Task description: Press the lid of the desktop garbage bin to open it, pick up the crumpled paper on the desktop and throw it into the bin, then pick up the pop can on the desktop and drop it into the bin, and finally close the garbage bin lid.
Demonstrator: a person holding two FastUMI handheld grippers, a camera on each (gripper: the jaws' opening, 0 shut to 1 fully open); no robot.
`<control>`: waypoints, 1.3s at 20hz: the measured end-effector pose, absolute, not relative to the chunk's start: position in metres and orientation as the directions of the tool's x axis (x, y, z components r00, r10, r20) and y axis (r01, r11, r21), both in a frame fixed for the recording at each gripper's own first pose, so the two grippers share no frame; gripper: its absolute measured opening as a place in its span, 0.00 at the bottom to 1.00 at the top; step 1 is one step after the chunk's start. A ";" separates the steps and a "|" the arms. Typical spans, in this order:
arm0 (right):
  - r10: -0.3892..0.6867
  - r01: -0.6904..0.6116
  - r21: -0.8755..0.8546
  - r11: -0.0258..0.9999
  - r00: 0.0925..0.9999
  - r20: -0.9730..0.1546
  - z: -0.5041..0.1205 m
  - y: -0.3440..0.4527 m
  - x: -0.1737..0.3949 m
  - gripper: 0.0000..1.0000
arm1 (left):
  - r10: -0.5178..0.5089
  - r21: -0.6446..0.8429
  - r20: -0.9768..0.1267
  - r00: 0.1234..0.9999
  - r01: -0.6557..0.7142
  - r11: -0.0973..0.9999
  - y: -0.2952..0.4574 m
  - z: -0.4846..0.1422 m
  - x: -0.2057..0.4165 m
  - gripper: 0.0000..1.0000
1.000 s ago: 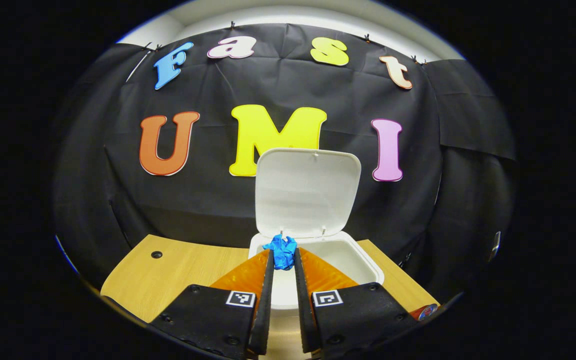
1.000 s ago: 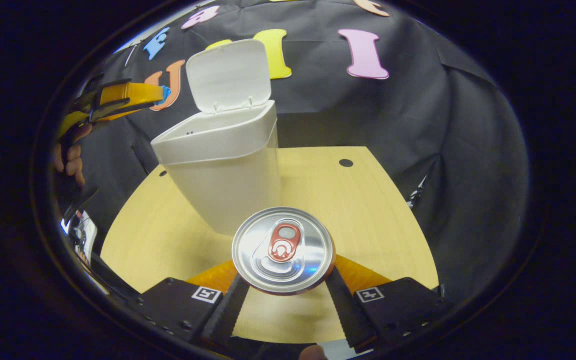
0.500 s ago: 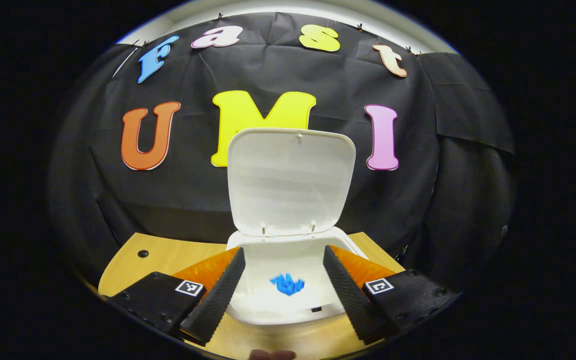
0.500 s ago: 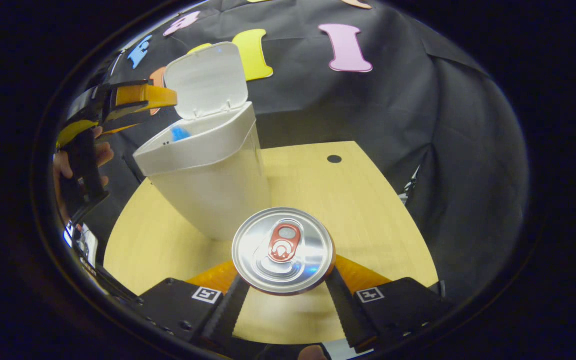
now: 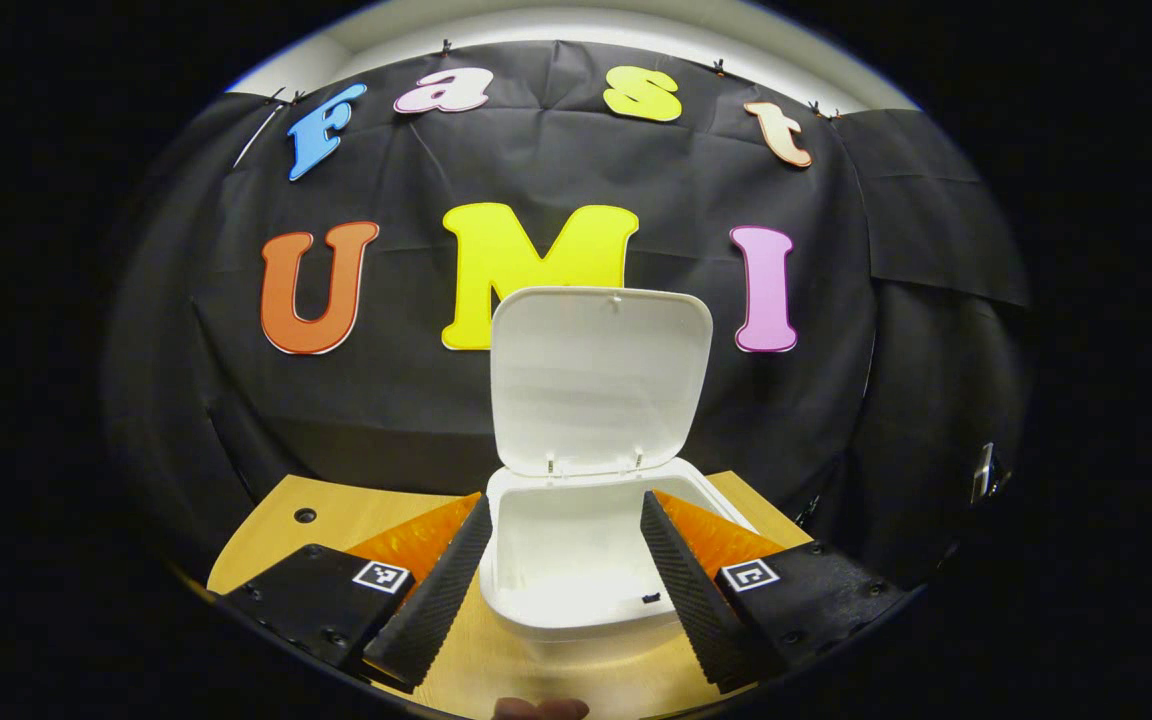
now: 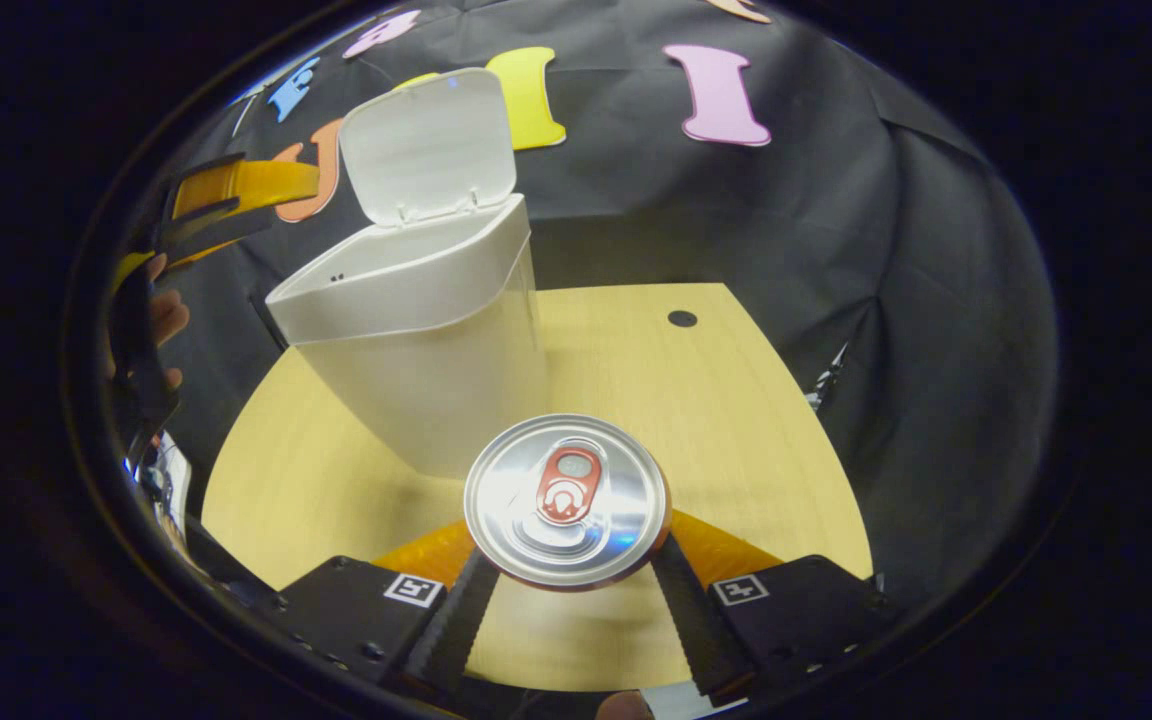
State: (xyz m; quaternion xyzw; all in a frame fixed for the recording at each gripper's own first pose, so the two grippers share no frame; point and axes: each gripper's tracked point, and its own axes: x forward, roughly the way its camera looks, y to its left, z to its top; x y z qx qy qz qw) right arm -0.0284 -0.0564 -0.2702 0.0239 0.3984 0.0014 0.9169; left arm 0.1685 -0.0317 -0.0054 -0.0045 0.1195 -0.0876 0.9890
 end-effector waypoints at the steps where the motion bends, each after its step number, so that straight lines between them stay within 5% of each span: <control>1: 0.015 0.020 0.040 0.999 0.682 -0.731 -0.265 -0.060 -0.025 0.82 | -0.168 -0.027 -0.231 0.959 0.166 0.986 -0.027 -0.004 0.164 0.97; 11: -0.019 0.019 -0.007 1.000 0.752 -0.659 -0.161 -0.078 0.035 0.82 | -0.092 -0.027 -0.213 0.973 0.088 0.996 0.007 -0.001 0.118 0.97; 18: 0.065 -0.094 -0.017 0.995 0.797 -0.600 -0.111 -0.031 0.094 0.82 | -0.031 -0.031 -0.205 0.978 0.025 0.999 0.033 0.005 0.101 0.97; 26: 0.191 -0.251 -0.006 0.968 0.752 -0.631 -0.124 0.050 0.136 0.82 | 0.123 -0.004 -0.203 0.971 -0.126 0.992 0.086 0.012 0.083 0.97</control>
